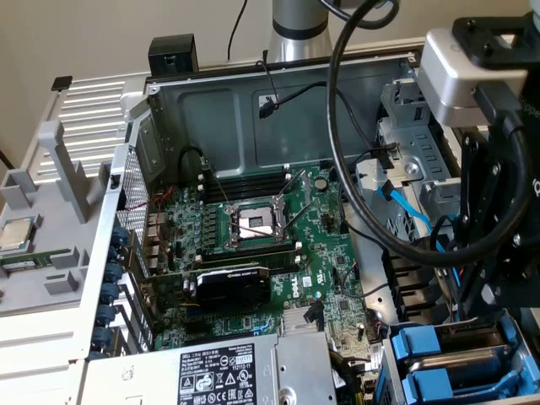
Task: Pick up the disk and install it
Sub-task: 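Insert the second disk wire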
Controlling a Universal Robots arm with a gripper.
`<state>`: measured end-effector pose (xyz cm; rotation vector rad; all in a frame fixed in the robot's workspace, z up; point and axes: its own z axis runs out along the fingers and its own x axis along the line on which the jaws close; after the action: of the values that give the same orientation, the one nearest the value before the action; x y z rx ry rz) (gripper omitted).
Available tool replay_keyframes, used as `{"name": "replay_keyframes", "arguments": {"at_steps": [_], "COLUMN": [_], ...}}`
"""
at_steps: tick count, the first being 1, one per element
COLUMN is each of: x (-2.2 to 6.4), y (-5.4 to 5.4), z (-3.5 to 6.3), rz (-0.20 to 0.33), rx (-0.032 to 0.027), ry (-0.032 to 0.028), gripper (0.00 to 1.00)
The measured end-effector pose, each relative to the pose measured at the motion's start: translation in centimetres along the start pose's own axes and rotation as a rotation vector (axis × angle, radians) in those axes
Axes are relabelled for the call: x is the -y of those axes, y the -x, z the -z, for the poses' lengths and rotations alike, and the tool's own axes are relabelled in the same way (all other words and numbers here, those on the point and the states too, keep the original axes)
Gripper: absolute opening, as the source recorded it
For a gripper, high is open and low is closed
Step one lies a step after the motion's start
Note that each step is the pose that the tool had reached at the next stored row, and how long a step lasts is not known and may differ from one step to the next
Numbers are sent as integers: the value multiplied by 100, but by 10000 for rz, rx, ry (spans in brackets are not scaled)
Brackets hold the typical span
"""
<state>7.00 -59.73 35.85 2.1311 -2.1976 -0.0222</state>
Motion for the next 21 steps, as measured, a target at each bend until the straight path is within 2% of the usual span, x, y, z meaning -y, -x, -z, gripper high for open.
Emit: {"name": "replay_keyframes", "arguments": {"at_steps": [21], "x": [13], "y": [-12], "z": [-60], "rz": [46], "rx": [13], "ry": [-2], "gripper": [17]}}
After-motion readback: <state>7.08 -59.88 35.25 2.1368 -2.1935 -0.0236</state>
